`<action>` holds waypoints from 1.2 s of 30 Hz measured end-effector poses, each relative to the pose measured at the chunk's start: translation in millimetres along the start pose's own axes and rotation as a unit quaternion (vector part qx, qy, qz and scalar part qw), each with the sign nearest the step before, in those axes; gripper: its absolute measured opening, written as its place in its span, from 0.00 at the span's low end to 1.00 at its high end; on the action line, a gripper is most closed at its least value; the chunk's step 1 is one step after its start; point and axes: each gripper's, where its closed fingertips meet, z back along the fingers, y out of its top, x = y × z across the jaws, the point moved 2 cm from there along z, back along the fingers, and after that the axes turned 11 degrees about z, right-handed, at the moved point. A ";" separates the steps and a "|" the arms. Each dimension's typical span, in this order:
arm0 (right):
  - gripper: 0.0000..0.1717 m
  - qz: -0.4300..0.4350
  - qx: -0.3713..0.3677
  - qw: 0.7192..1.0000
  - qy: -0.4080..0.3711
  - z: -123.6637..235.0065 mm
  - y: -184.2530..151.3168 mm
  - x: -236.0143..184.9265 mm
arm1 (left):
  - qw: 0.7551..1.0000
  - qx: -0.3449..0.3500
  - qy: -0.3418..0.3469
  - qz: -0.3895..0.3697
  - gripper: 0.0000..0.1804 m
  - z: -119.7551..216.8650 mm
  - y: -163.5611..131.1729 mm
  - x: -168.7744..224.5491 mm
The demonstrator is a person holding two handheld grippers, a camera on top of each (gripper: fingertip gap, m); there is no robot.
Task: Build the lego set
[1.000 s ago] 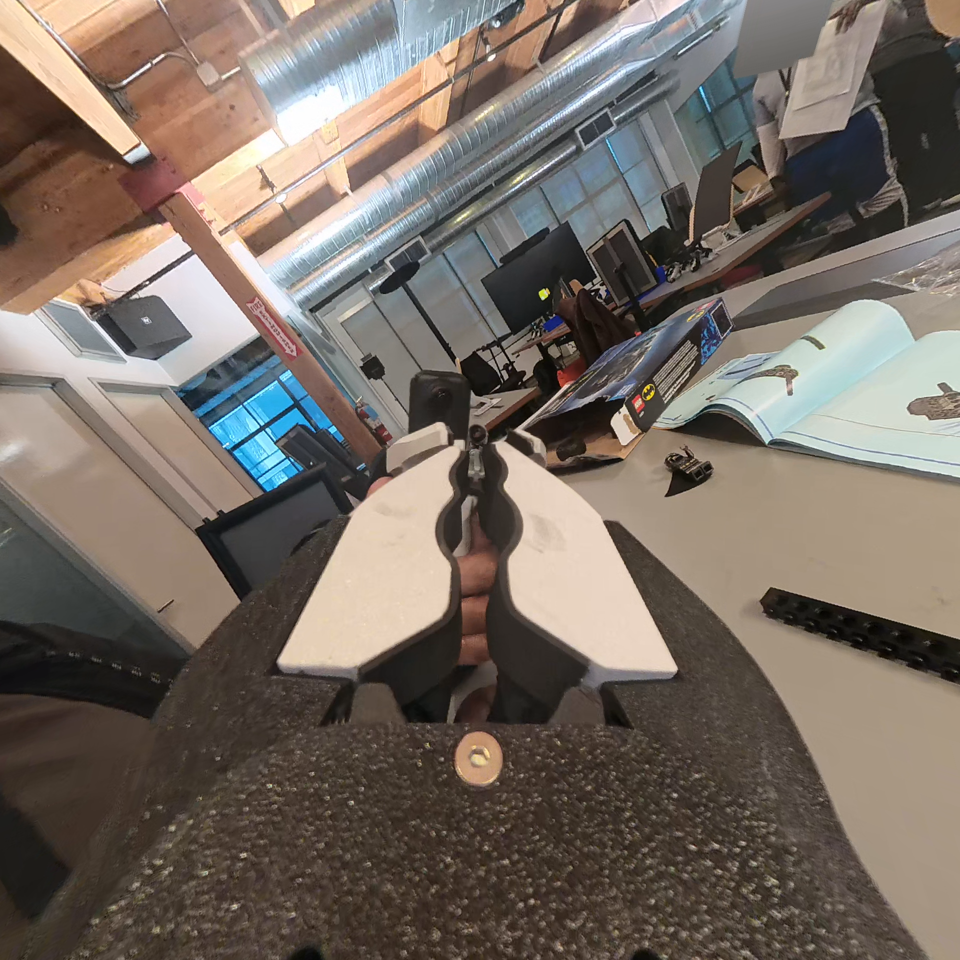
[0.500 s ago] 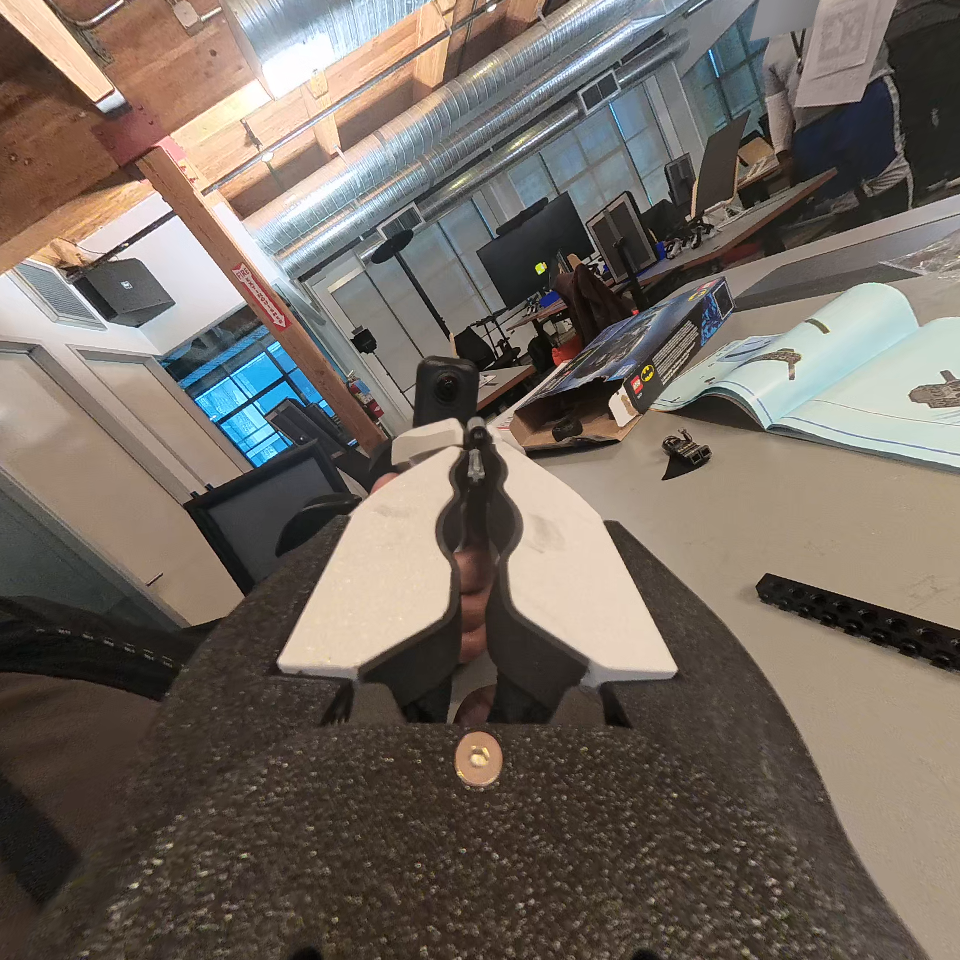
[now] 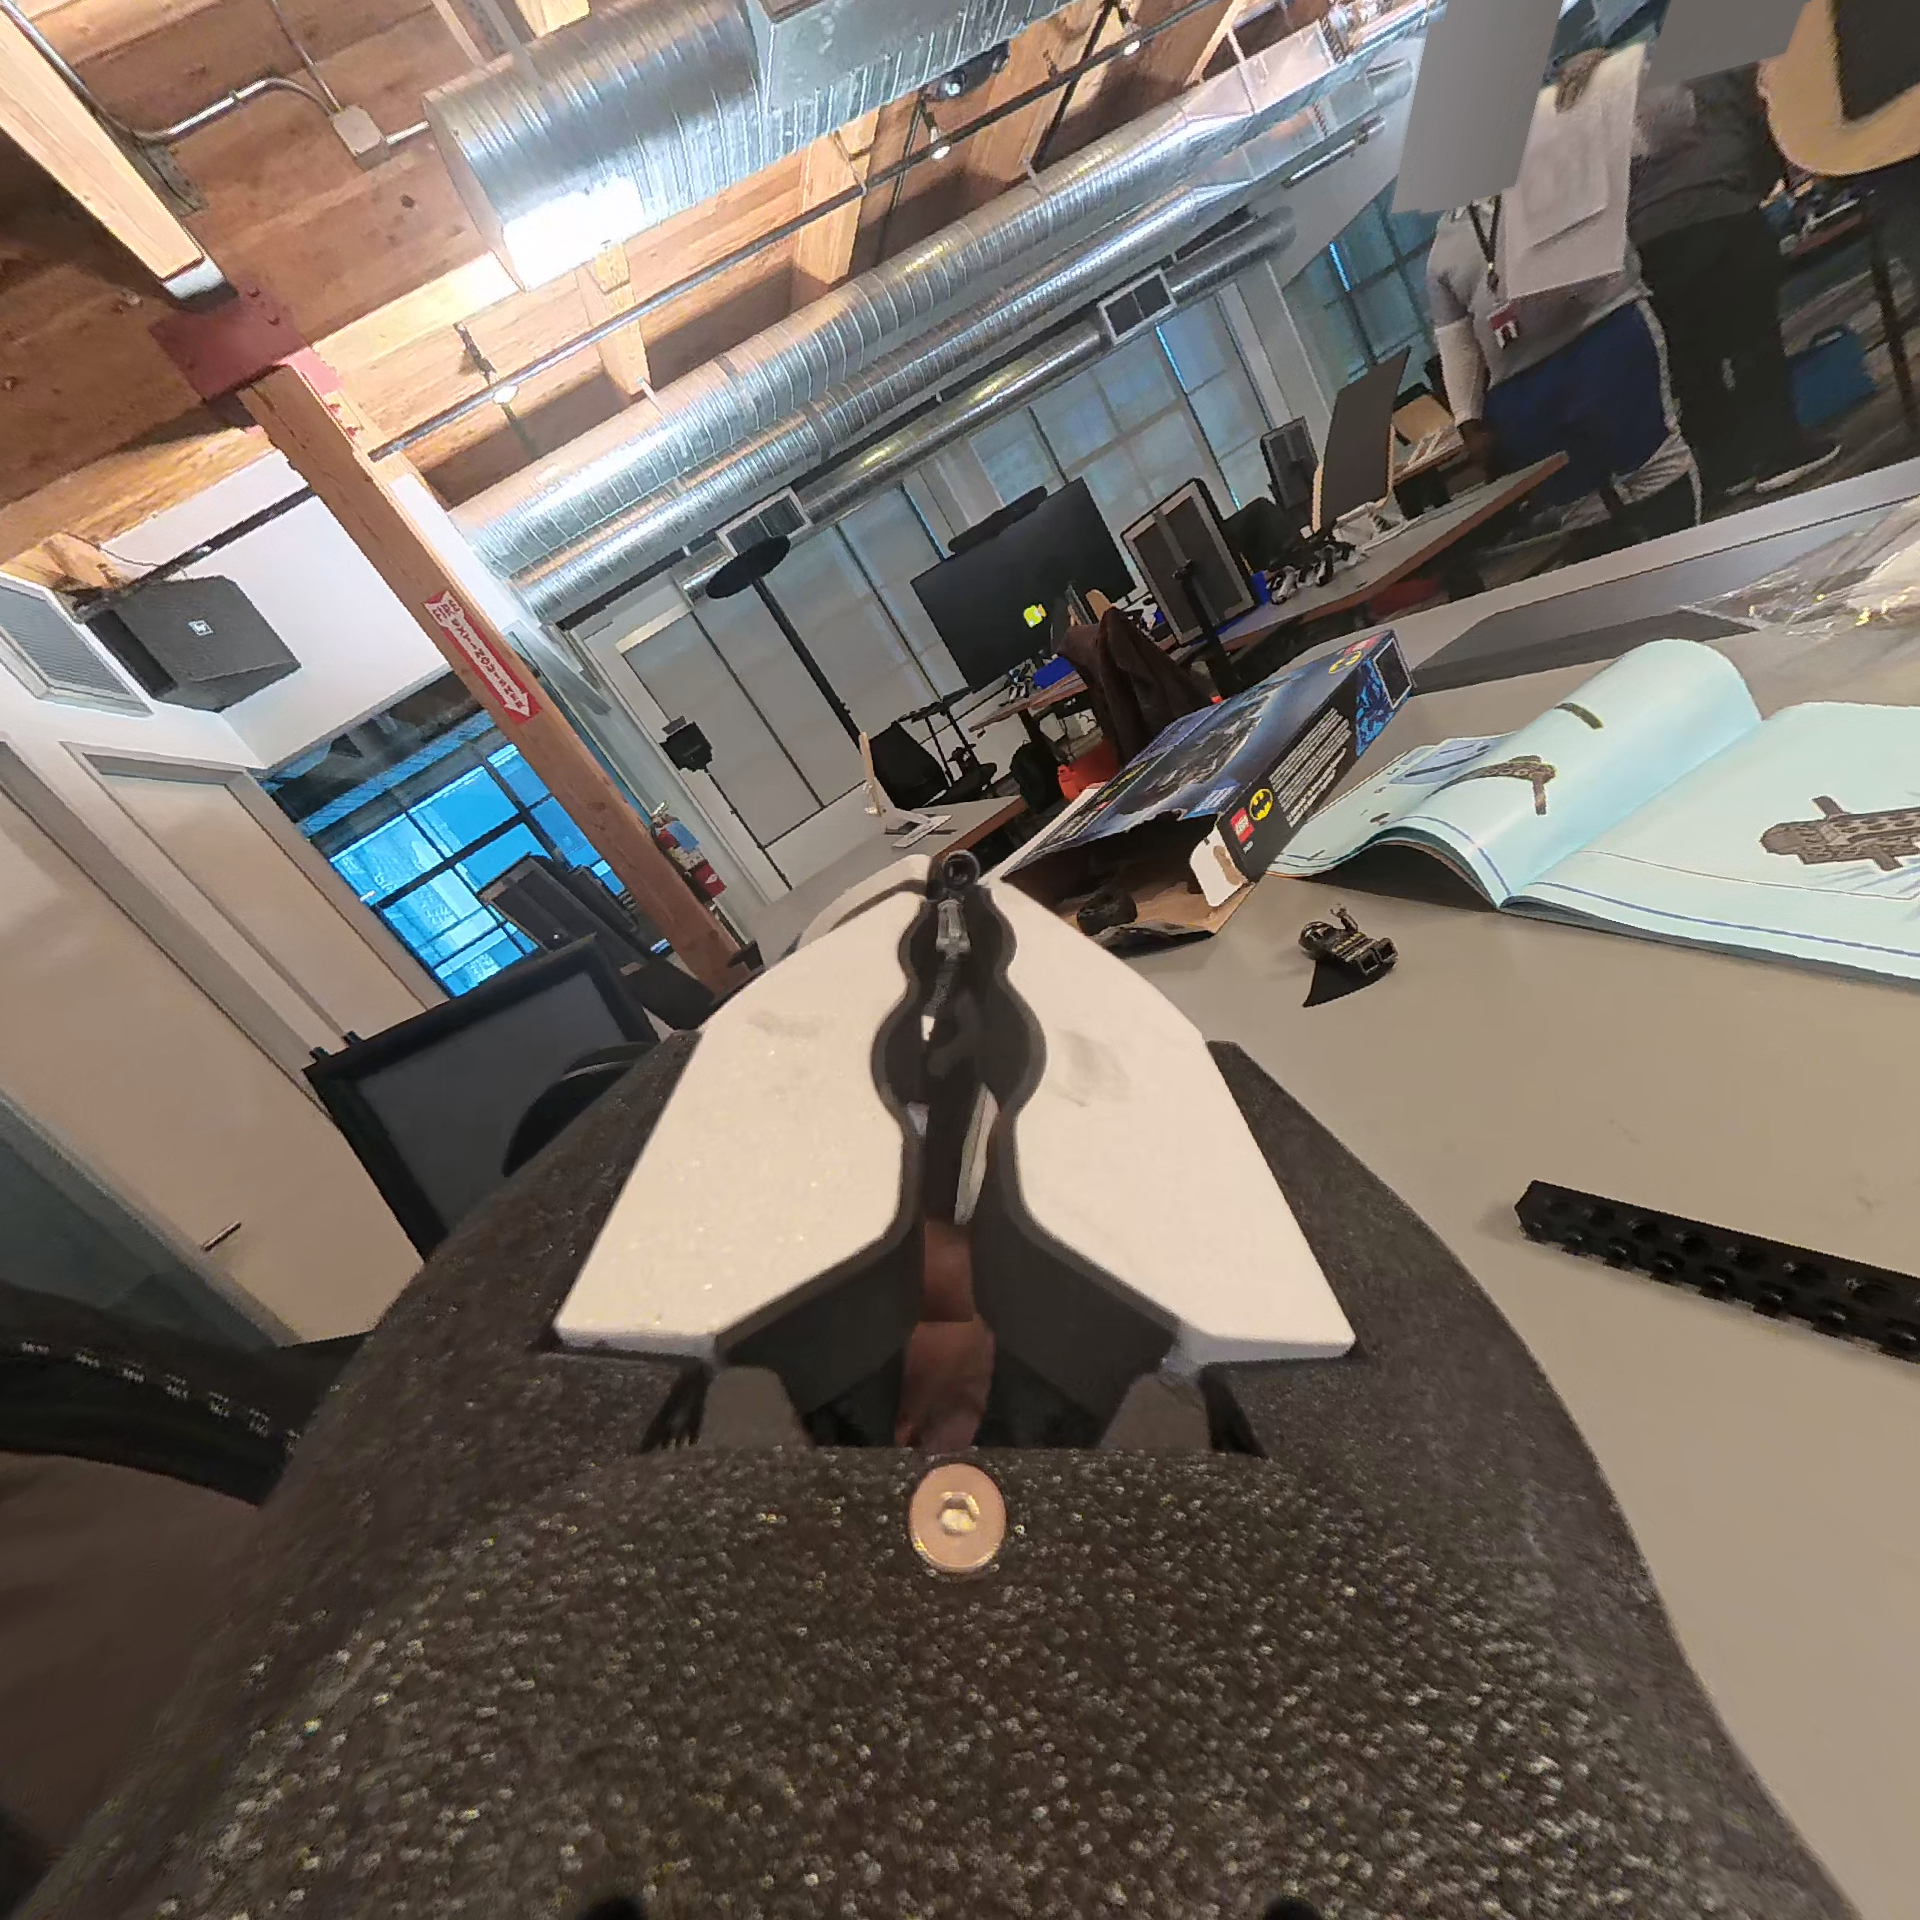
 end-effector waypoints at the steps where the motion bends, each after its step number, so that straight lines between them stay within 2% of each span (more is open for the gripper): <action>1: 0.03 0.002 0.001 1.000 -0.002 0.0 -0.2 -0.2 | 1.000 0.005 -0.003 0.006 0.04 0.0 -0.1 -0.3; 9: 0.03 0.018 -0.016 0.999 -0.023 0.4 -3.3 1.7 | 1.000 0.012 0.004 0.016 0.04 1.3 -1.4 -4.5; 25: 0.03 -0.017 -0.030 0.999 -0.017 0.5 -5.4 1.0 | 0.996 0.015 0.051 -0.066 0.04 2.1 -3.6 -4.2; 32: 0.03 -0.003 -0.036 0.999 -0.027 -0.5 -7.7 1.4 | 0.991 0.020 0.079 -0.103 0.04 4.3 -3.3 -5.3; 36: 0.03 -0.014 -0.035 0.999 -0.032 -2.0 -10.0 3.3 | 0.995 0.047 0.060 -0.061 0.04 6.8 -1.0 -8.1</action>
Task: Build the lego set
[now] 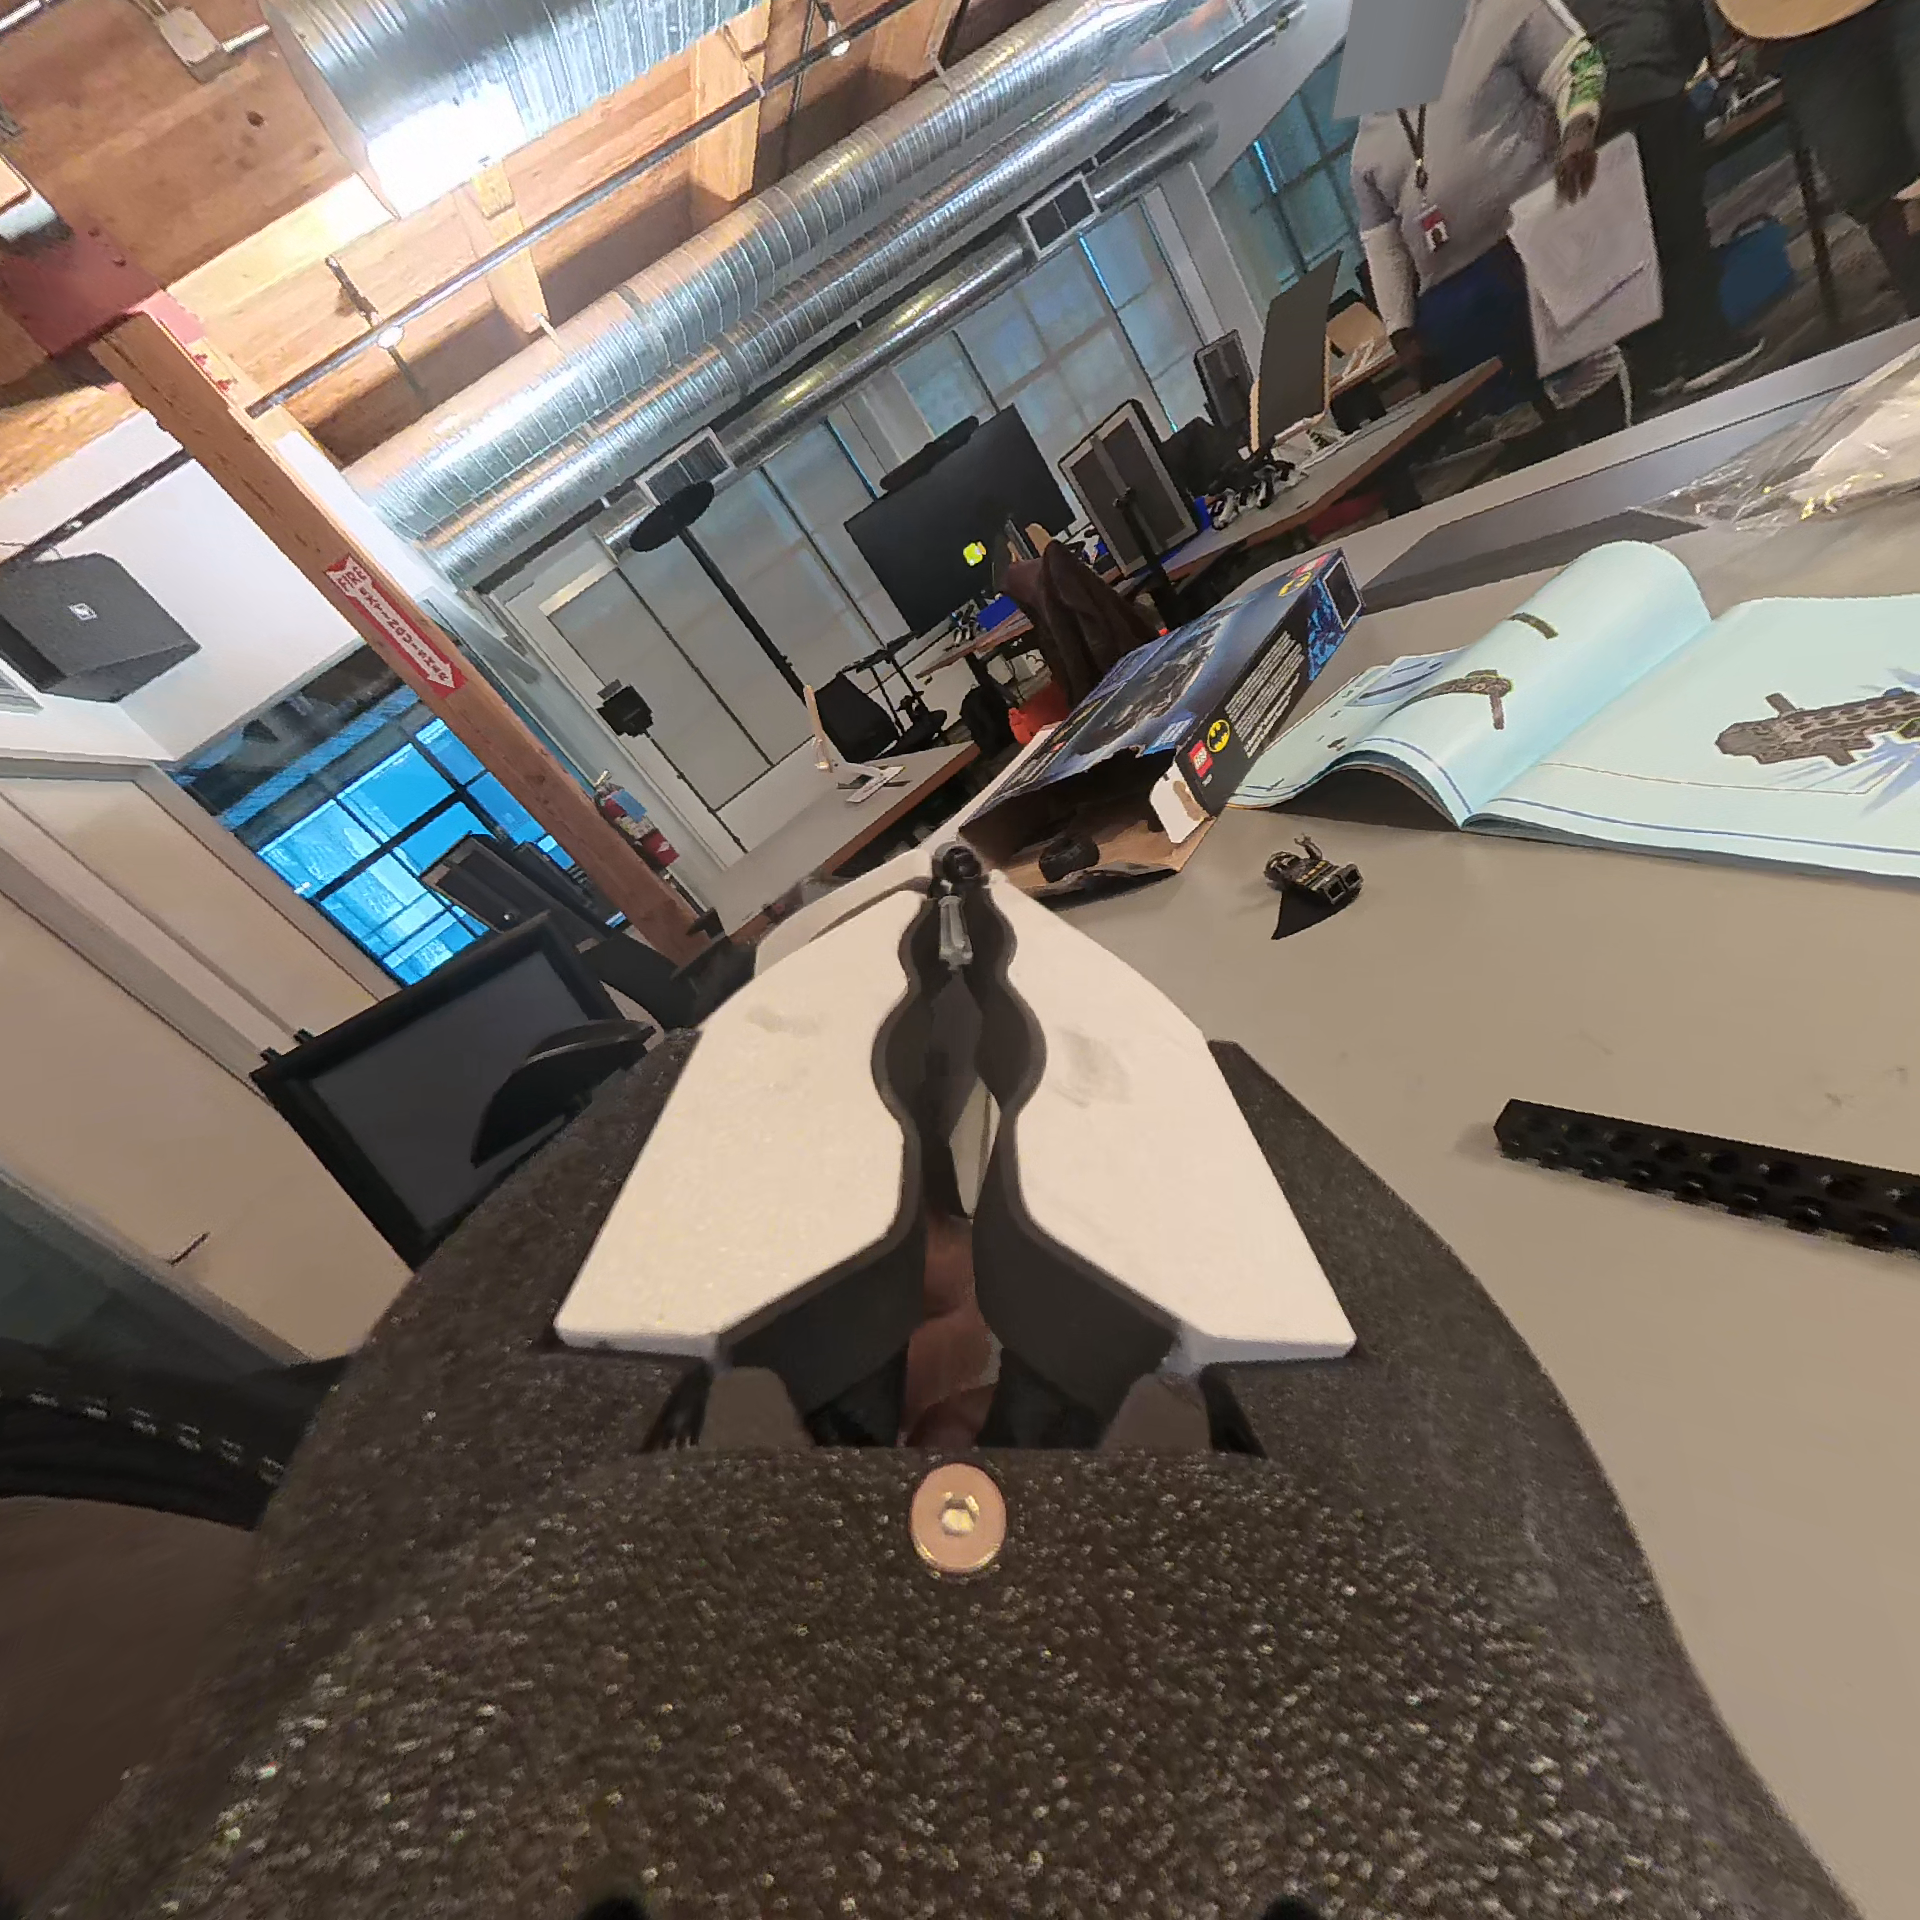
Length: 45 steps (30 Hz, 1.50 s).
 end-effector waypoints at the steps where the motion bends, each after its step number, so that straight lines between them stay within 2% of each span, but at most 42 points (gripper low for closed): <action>1: 0.03 -0.005 0.000 1.000 0.002 -0.6 -0.2 0.2 | 1.000 0.007 -0.007 0.012 0.04 0.3 0.5 -0.3; 19: 0.03 0.000 -0.005 1.000 0.013 2.5 0.5 -3.2 | 1.000 0.005 -0.018 0.011 0.04 0.5 -2.5 3.0; 30: 0.03 -0.004 -0.026 0.999 0.031 2.9 2.0 -7.9 | 0.998 0.003 0.014 -0.069 0.05 1.2 -5.5 8.9; 45: 0.03 -0.048 -0.037 0.996 0.067 5.0 1.5 -7.4 | 0.999 -0.017 0.003 -0.046 0.05 -0.6 -9.0 8.8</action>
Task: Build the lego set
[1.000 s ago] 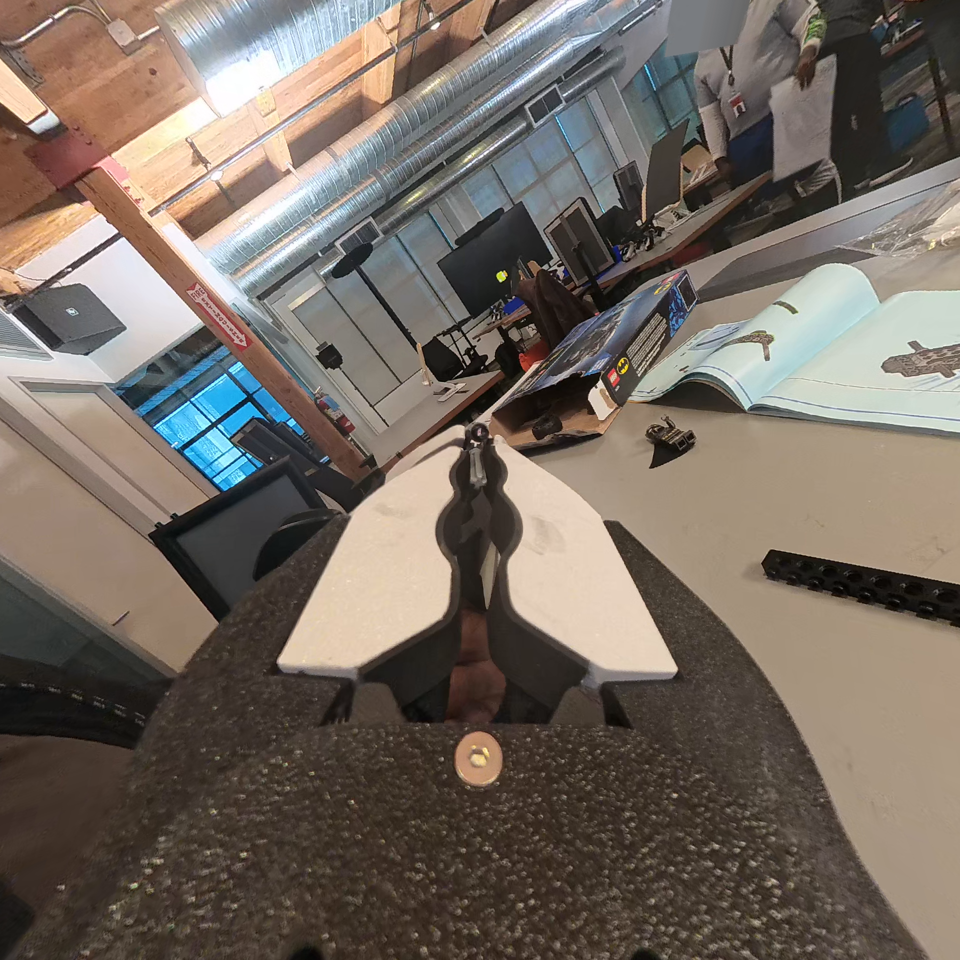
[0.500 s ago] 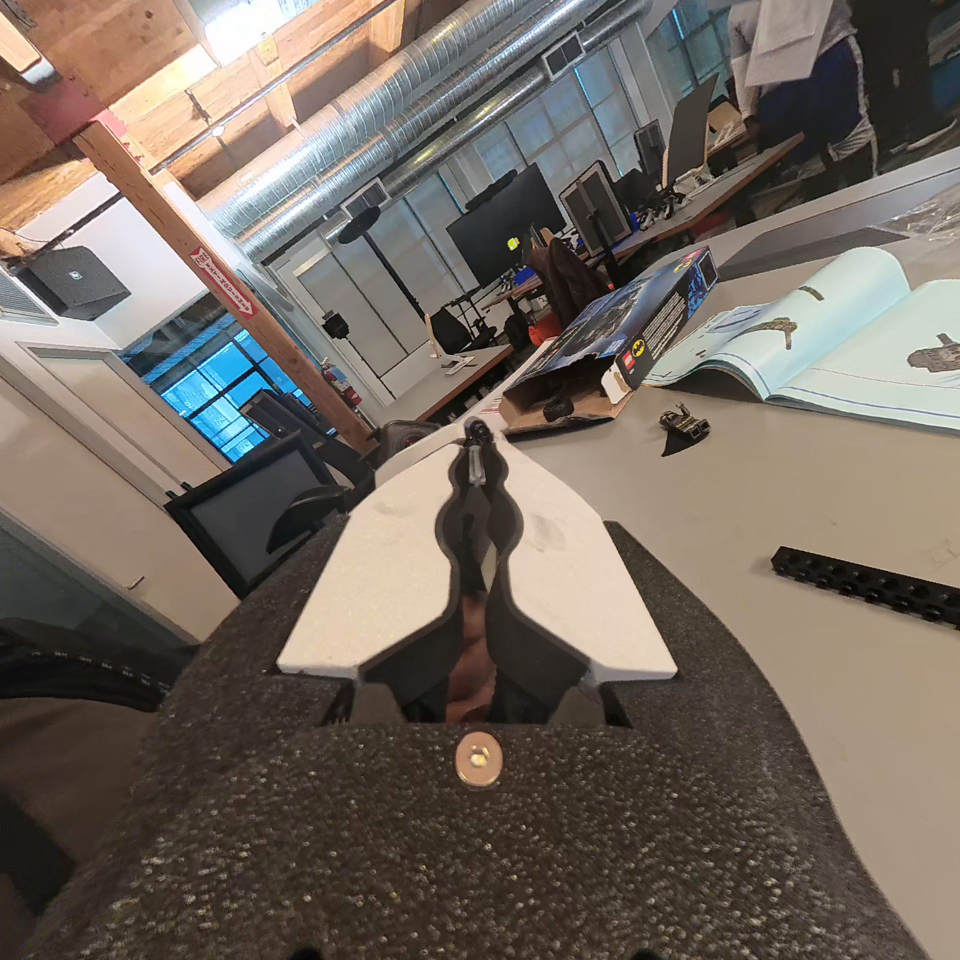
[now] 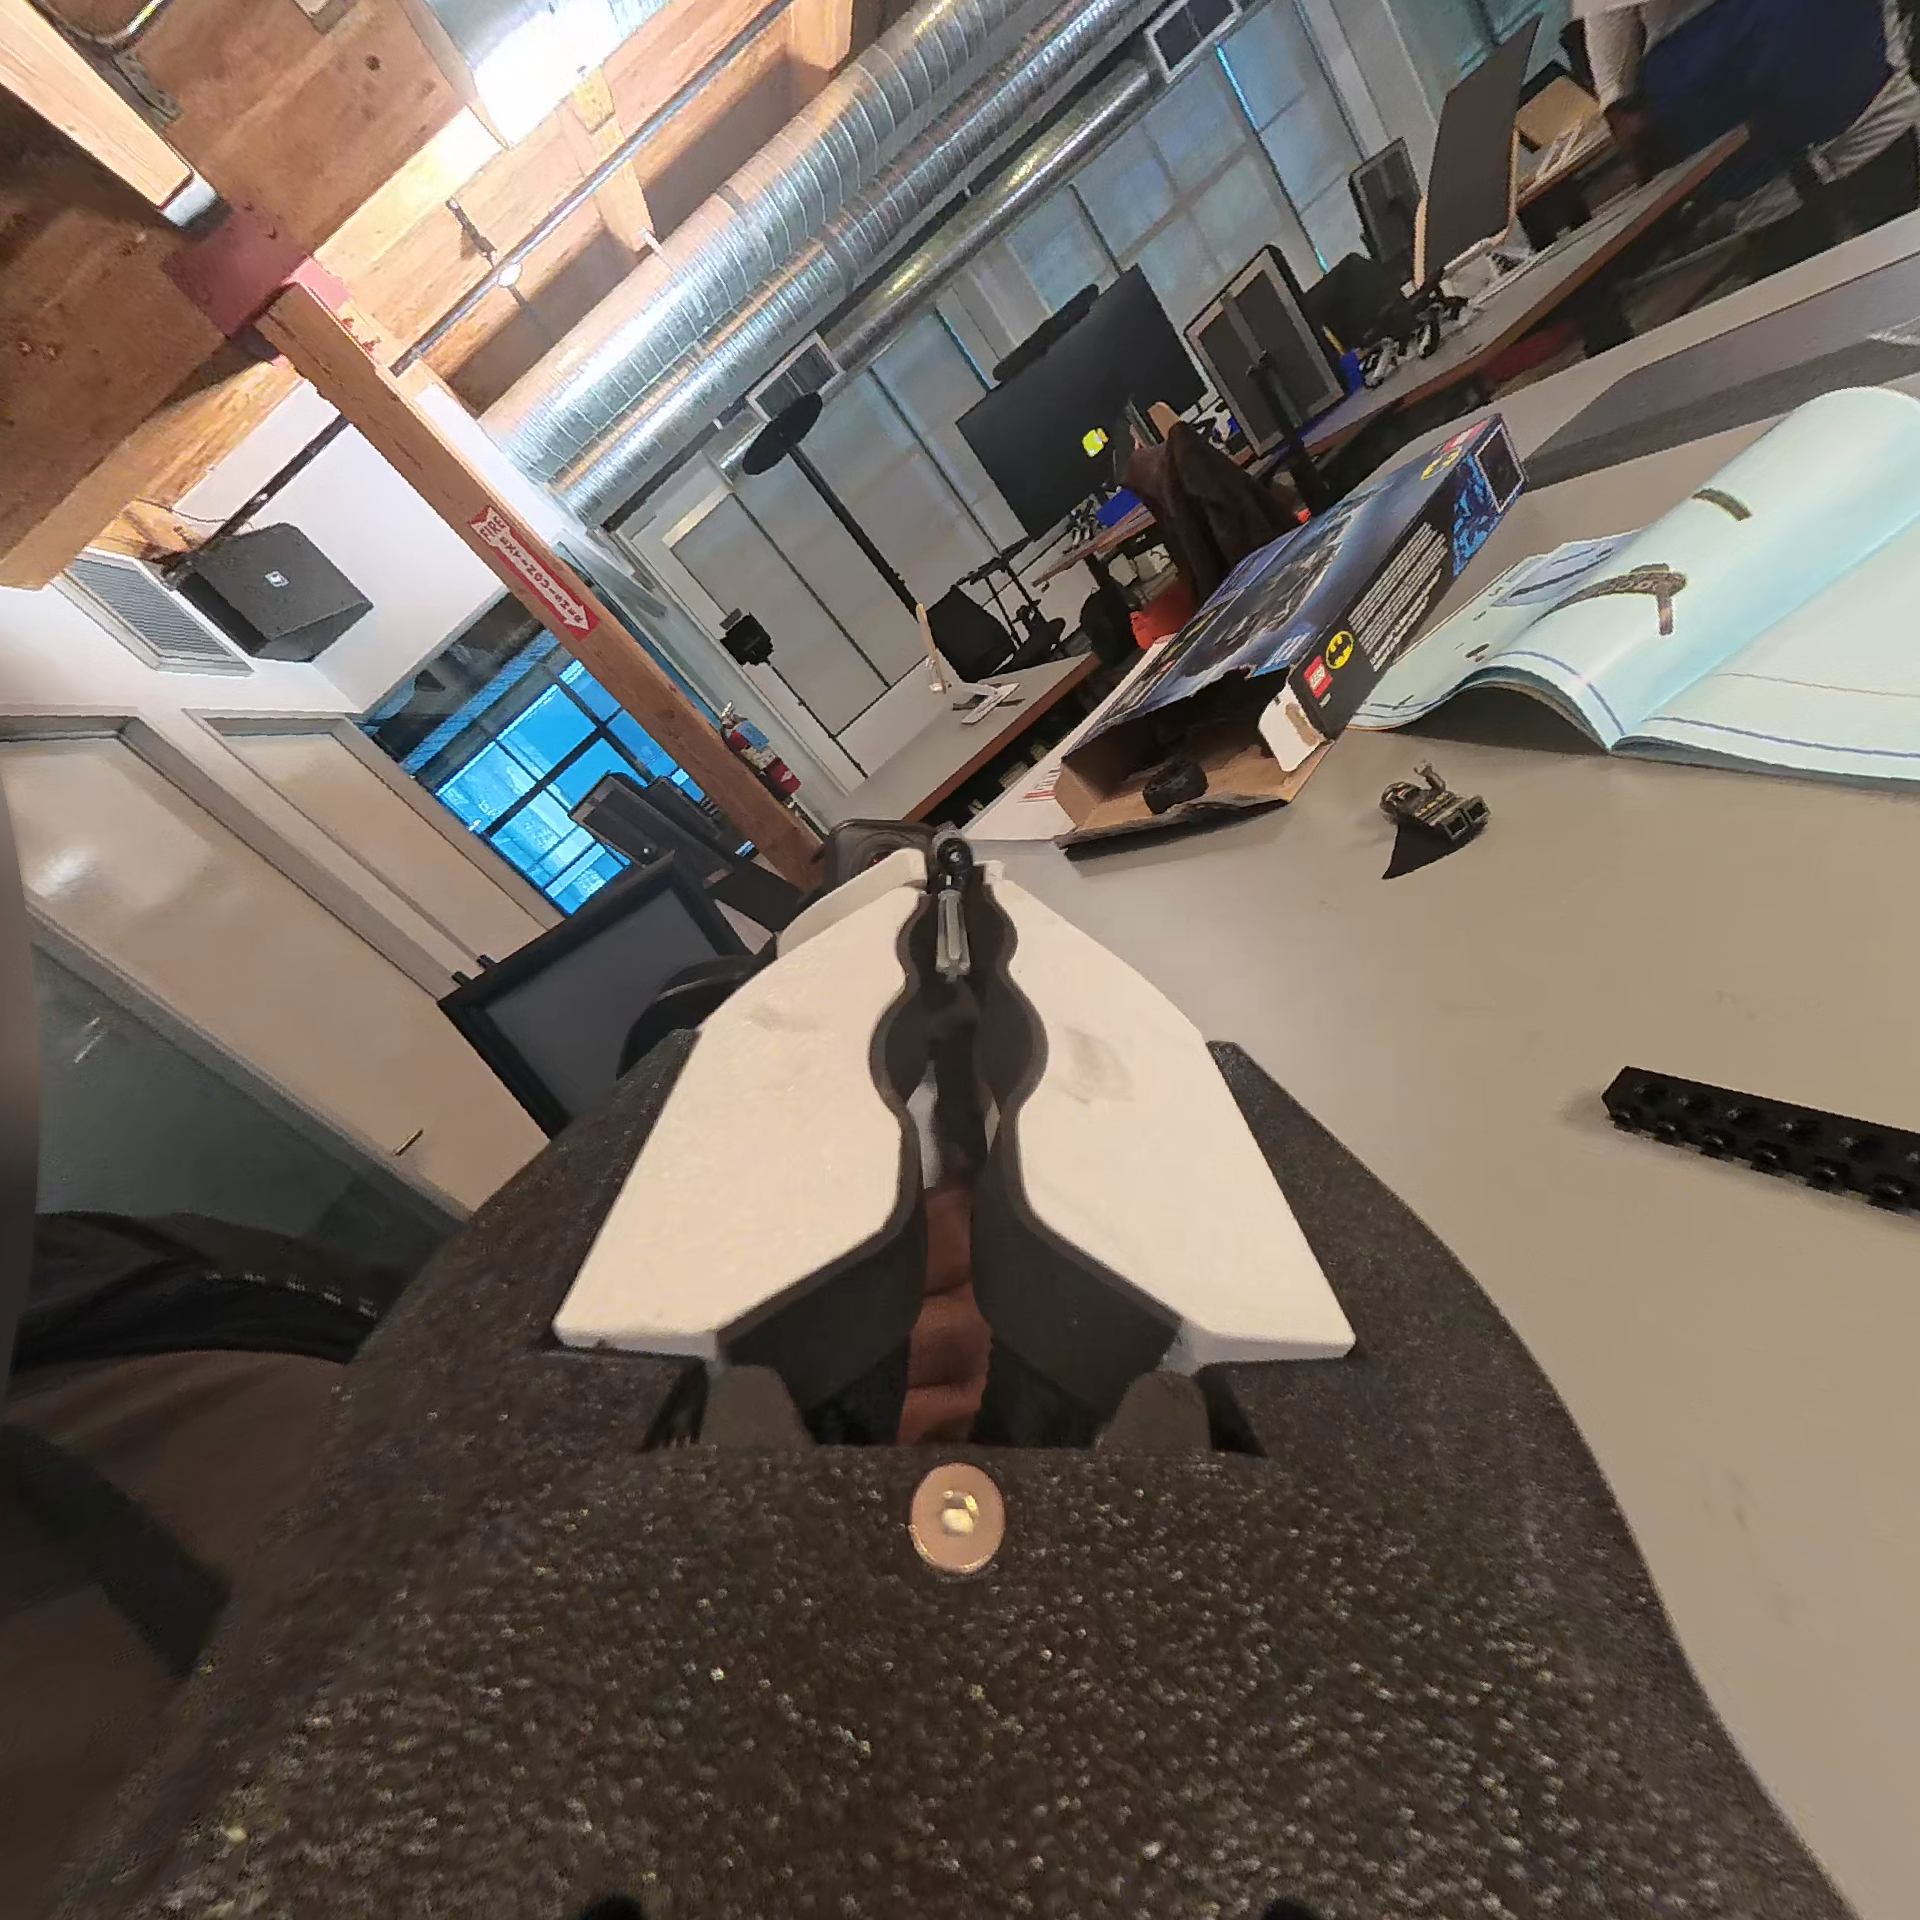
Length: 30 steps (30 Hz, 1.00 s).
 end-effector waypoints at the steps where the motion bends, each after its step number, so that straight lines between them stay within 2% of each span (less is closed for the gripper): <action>1: 0.03 -0.001 -0.002 1.000 0.002 0.2 -0.2 0.3 | 1.000 -0.003 0.001 -0.001 0.05 0.0 -0.2 -0.1; 8: 0.03 -0.006 0.004 1.000 -0.006 0.3 -1.9 5.2 | 1.000 -0.001 0.007 0.022 0.04 0.0 2.1 -5.4; 13: 0.03 -0.012 0.019 1.000 -0.004 -1.0 -2.3 5.7 | 0.999 0.004 -0.013 0.050 0.05 0.6 3.6 -5.2; 20: 0.03 -0.020 0.026 0.999 -0.007 -1.0 -3.7 7.8 | 0.998 0.009 -0.013 0.059 0.07 0.2 4.1 -6.5; 26: 0.03 -0.018 0.036 0.999 -0.008 1.8 -0.7 7.7 | 0.998 0.016 -0.003 0.062 0.13 2.5 7.3 -8.7; 30: 0.03 -0.019 0.039 0.999 -0.008 4.1 1.1 9.1 | 0.998 0.013 0.001 0.060 0.12 3.7 7.7 -9.0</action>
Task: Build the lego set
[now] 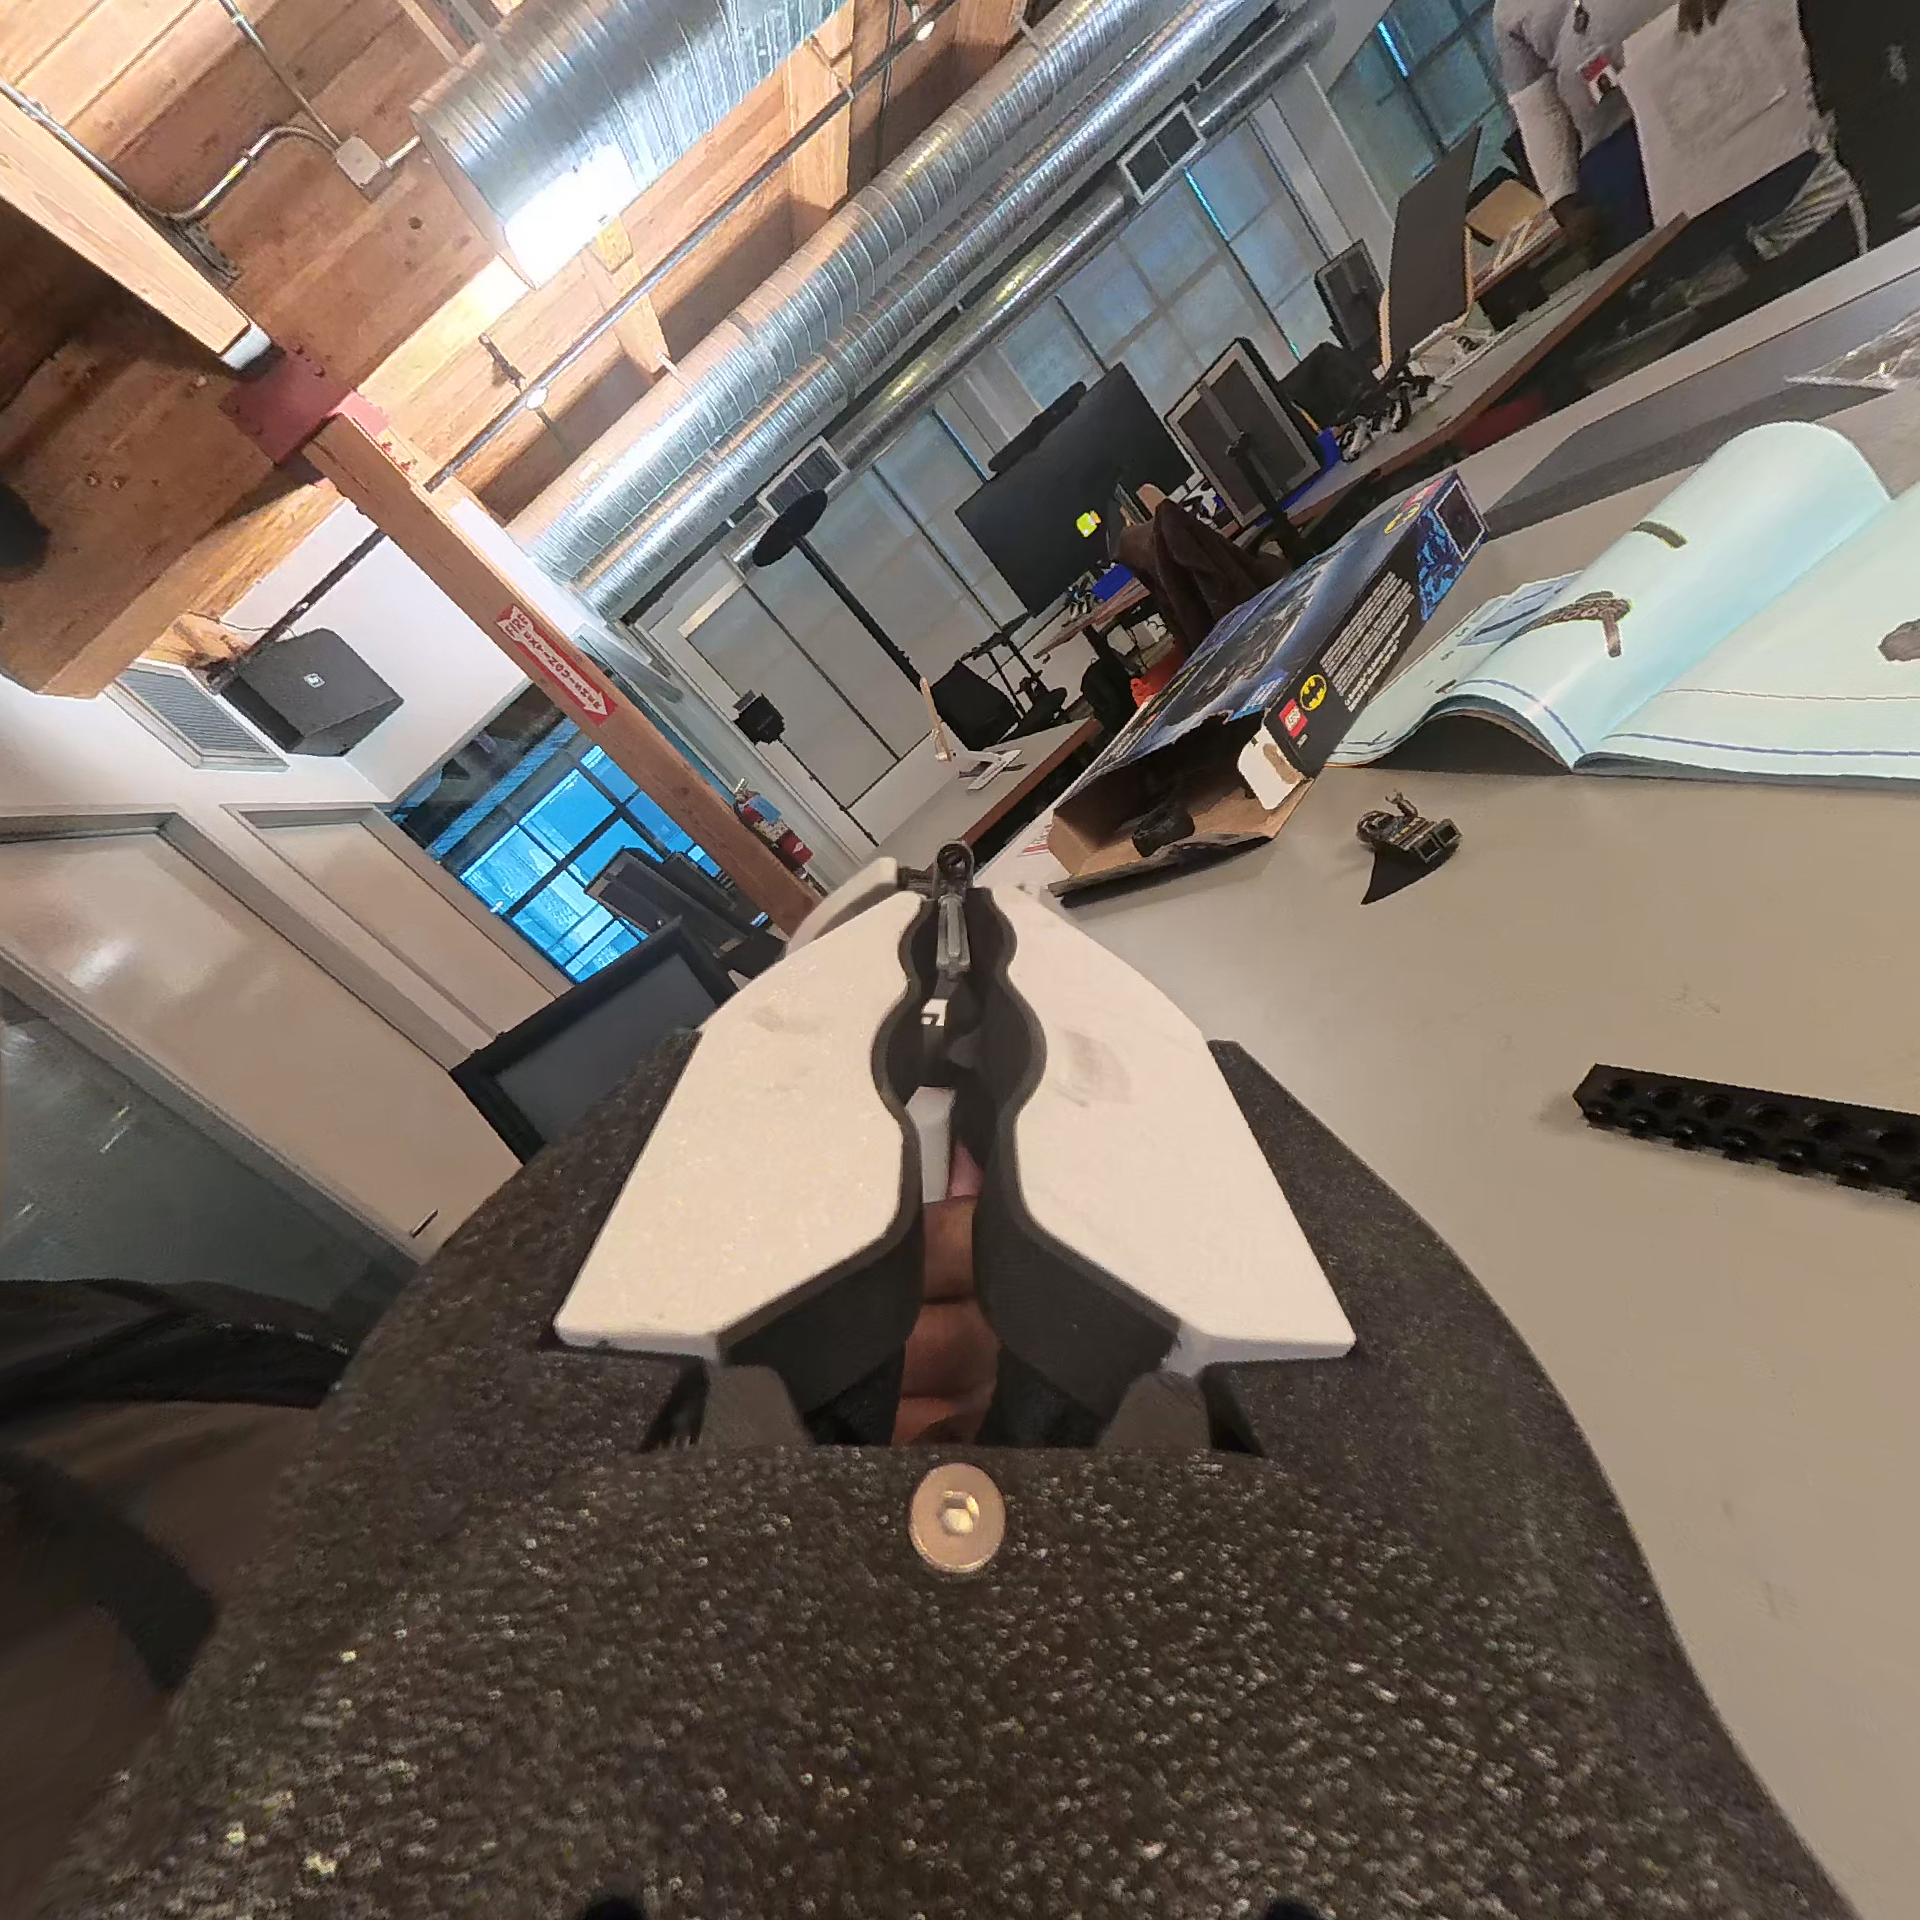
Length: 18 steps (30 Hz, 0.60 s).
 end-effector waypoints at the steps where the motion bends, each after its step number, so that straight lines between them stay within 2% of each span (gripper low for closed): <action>1: 0.03 0.000 -0.001 1.000 0.001 -0.2 -0.2 -0.3 | 1.000 -0.003 0.002 -0.001 0.11 -0.5 -1.0 -0.2; 4: 0.03 0.004 -0.003 1.000 0.002 -0.7 -0.4 -1.4 | 1.000 -0.007 -0.005 -0.009 0.04 -0.6 -2.9 2.3; 18: 0.03 0.033 -0.041 0.998 0.023 1.0 1.6 -9.1 | 0.997 -0.045 0.008 -0.066 0.04 0.8 -8.0 8.2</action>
